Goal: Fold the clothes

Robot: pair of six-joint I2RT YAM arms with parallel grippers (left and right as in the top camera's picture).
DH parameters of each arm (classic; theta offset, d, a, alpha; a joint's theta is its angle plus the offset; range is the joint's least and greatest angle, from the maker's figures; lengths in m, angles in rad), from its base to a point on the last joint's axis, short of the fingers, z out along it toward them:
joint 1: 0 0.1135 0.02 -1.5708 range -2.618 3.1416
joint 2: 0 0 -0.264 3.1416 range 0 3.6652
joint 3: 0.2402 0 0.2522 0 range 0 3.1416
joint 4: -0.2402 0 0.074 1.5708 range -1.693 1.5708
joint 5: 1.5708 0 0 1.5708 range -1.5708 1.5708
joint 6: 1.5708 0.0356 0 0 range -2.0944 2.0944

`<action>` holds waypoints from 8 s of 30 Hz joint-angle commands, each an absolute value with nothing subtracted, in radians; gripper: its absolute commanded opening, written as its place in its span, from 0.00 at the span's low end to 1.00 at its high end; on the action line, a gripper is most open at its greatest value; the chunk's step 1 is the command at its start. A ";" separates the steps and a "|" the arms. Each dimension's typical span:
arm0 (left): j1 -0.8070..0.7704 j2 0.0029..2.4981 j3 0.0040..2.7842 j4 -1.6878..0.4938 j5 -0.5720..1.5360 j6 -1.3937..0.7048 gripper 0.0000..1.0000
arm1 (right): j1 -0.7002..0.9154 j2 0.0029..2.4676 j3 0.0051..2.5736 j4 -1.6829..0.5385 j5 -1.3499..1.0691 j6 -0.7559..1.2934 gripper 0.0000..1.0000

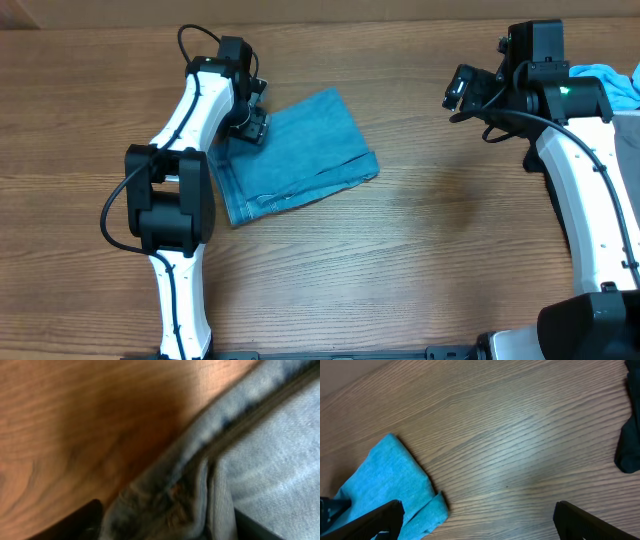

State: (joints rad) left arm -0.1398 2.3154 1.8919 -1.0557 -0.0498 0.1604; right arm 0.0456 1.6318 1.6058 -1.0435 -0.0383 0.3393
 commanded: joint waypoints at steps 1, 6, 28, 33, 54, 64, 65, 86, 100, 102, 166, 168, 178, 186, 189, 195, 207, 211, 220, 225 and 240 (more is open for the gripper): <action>-0.138 2.356 1.869 -1.152 -0.123 0.101 0.69 | 0.044 1.629 1.604 -1.042 -0.043 0.333 1.00; -0.140 2.349 1.869 -1.324 0.173 0.011 0.69 | 0.044 1.629 1.604 -1.042 -0.043 0.333 1.00; -0.234 2.249 1.960 -1.309 0.063 -0.143 0.93 | 0.044 1.629 1.604 -1.042 -0.043 0.333 1.00; -0.253 2.281 1.956 -1.235 0.071 -0.091 0.95 | 0.044 1.629 1.604 -1.042 -0.043 0.333 1.00; -0.315 2.352 1.751 -1.100 -0.009 -0.112 0.96 | 0.044 1.629 1.604 -1.042 -0.043 0.333 1.00; -0.315 2.352 1.662 -1.056 0.128 -0.054 0.66 | 0.044 1.629 1.604 -1.042 -0.043 0.333 1.00; -0.315 2.352 1.662 -1.066 0.124 -0.043 0.61 | 0.044 1.629 1.604 -1.042 -0.043 0.333 1.00; -0.313 2.277 1.944 -1.277 0.116 0.004 0.04 | 0.044 1.629 1.604 -1.042 -0.043 0.333 1.00; -0.306 2.143 2.230 -1.469 0.025 -0.057 0.04 | 0.044 1.629 1.604 -1.042 -0.043 0.333 1.00; -0.295 2.126 2.253 -1.467 0.012 -0.074 0.04 | 0.044 1.629 1.604 -1.042 -0.043 0.333 1.00; 0.597 2.111 1.873 -0.638 -0.111 0.117 1.00 | 0.044 1.629 1.604 -1.042 -0.043 0.333 1.00; 0.590 2.098 1.876 -0.664 -0.111 0.066 1.00 | 0.044 1.629 1.604 -1.042 -0.043 0.333 1.00; 0.579 2.126 1.860 -0.889 0.327 -0.054 0.09 | 0.044 1.629 1.604 -1.042 -0.043 0.333 1.00; 0.579 2.180 1.755 -0.896 0.332 -0.047 0.09 | 0.044 1.629 1.604 -1.042 -0.043 0.333 1.00; 0.579 2.189 1.696 -0.869 0.323 -0.045 0.10 | 0.044 1.629 1.604 -1.042 -0.043 0.333 1.00; 0.579 2.189 1.584 -0.838 0.192 -0.049 0.10 | 0.044 1.629 1.604 -1.042 -0.043 0.333 1.00; 0.582 2.175 1.587 -0.949 0.131 -0.060 0.08 | 0.044 1.629 1.604 -1.042 -0.043 0.333 1.00; 0.582 2.164 1.595 -0.964 0.157 -0.060 0.06 | 0.044 1.629 1.604 -1.042 -0.043 0.333 1.00; 0.556 1.997 1.789 -0.972 0.259 -0.084 0.10 | 0.044 1.629 1.604 -1.042 -0.043 0.333 1.00; 0.536 1.911 1.798 -0.999 0.014 -0.182 0.10 | 0.044 1.629 1.604 -1.042 -0.043 0.333 1.00; 0.633 1.966 1.795 -0.981 -0.100 -0.180 0.04 | 0.044 1.629 1.604 -1.042 -0.043 0.333 1.00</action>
State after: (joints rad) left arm 0.6369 1.9118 1.7939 -1.0027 -0.0631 -0.2005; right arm 0.0456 1.6318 1.6058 -1.0439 -0.0448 0.3393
